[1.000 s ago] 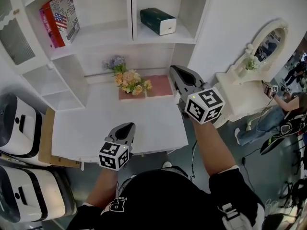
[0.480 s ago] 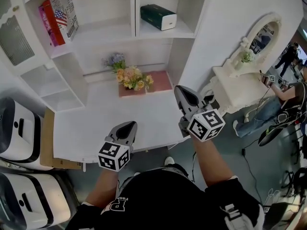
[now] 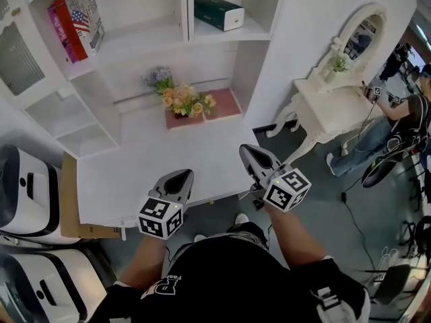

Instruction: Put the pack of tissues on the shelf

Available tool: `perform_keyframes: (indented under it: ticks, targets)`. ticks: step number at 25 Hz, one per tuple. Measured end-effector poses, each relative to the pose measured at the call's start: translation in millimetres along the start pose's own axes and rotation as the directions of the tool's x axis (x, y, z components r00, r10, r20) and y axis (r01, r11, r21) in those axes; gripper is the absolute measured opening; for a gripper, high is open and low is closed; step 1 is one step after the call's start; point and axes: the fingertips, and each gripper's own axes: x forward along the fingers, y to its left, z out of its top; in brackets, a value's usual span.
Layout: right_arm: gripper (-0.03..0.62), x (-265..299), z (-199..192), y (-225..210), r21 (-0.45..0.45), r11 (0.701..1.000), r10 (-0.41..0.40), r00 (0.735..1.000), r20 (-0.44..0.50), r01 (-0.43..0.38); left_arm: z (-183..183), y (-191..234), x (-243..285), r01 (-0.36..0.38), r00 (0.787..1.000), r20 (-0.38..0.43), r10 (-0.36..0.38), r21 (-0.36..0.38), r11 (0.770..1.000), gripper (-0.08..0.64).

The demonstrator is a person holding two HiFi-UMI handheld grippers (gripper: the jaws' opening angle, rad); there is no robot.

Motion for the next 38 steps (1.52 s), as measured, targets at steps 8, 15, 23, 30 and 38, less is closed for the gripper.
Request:
perform_keyframes:
  ticks: [8,15,23,30,38]
  targets:
    - [0.006,-15.8,-34.0,-0.6,-0.006,1.000,-0.023,0.994,-0.106,0.022,0.7,-9.1,-1.8,-0.021,1.000,0.023,0.020,0.004,1.000,0.014]
    - [0.008,-42.8,-33.9,-9.5,0.005,1.000,0.011,0.993,-0.120,-0.010,-0.2,-37.4,9.7,-0.051,0.998,0.035,0.051,-0.007,0.999,0.014]
    - [0.006,-98.7,-42.2,-22.1,-0.002,0.997,0.080,0.983,-0.168,-0.081,-9.4,-102.1,31.3,-0.073,0.996,0.055,0.075,-0.030,0.997,0.015]
    - [0.006,-156.7,-39.8,-33.1,0.010,0.992,0.129,0.978,-0.167,-0.129,-21.3,-162.2,37.2,-0.114,0.992,0.051,0.115,-0.023,0.993,0.014]
    - [0.006,-206.7,-48.5,-42.3,0.002,0.985,0.172,0.965,-0.196,-0.175,-35.6,-213.0,39.6,-0.170,0.984,0.040,0.171,-0.030,0.985,0.014]
